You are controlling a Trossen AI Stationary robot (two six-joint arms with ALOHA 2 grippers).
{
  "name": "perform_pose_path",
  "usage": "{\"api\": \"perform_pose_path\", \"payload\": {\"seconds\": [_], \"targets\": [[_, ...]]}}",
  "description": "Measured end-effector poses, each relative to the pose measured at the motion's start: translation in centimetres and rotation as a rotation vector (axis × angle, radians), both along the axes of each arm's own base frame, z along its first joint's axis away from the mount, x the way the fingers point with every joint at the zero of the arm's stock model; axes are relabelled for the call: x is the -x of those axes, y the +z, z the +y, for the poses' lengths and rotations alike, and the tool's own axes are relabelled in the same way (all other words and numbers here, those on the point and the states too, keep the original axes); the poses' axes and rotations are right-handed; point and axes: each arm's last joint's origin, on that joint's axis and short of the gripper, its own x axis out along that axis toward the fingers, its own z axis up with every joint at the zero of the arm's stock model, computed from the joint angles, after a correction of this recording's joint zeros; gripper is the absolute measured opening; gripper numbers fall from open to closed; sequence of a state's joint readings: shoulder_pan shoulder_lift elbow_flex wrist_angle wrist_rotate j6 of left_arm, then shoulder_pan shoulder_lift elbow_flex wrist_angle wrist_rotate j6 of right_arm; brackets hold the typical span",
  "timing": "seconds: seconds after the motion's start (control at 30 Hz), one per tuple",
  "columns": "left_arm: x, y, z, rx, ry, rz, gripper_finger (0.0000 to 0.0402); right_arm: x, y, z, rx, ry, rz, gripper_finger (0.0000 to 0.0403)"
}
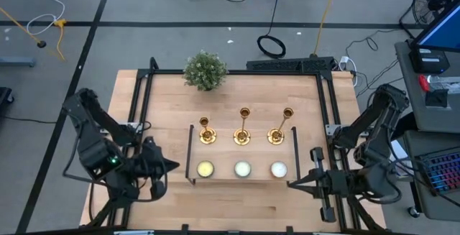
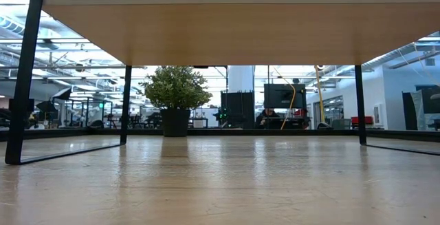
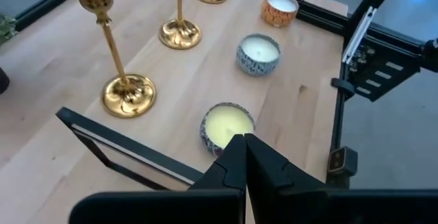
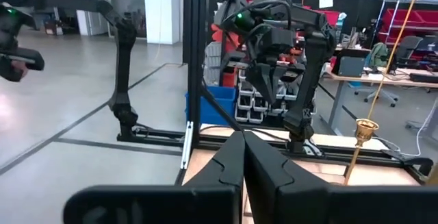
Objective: Pick & Place candle stick holders
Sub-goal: Return to Home Position
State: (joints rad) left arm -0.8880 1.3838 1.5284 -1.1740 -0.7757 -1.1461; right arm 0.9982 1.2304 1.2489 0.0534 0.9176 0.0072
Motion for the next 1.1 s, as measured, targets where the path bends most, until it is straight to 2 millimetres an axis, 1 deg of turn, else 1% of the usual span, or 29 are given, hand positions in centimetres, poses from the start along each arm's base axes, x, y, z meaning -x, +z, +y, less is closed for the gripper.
{"api": "perform_pose_path", "payload": {"seconds": [0.47,0.6,0.73,0.93,1.1], "targets": [[-1.1,-0.1,1.0,-0.026,-0.017,0.049,0.0000,-1.6,-1.2,-1.4,-0.005,-0.082,0.081,0.0000],[-1.2,-0.1,1.1,-0.030,-0.020,0.055,0.0000,-2.0,-1.7,-1.9,0.034,-0.100,0.121,0.0000],[-1.2,-0.1,1.1,-0.029,-0.023,0.057,0.0000,-2.6,-2.2,-2.4,0.065,-0.058,0.165,0.0000],[-1.2,-0.1,1.1,-0.028,-0.022,0.057,0.0000,-3.7,-2.5,-3.2,0.046,0.046,0.212,0.0000],[-1.3,-0.1,1.2,-0.017,-0.003,0.058,0.0000,-4.0,-2.5,-3.7,0.040,0.122,0.237,0.0000]]}}
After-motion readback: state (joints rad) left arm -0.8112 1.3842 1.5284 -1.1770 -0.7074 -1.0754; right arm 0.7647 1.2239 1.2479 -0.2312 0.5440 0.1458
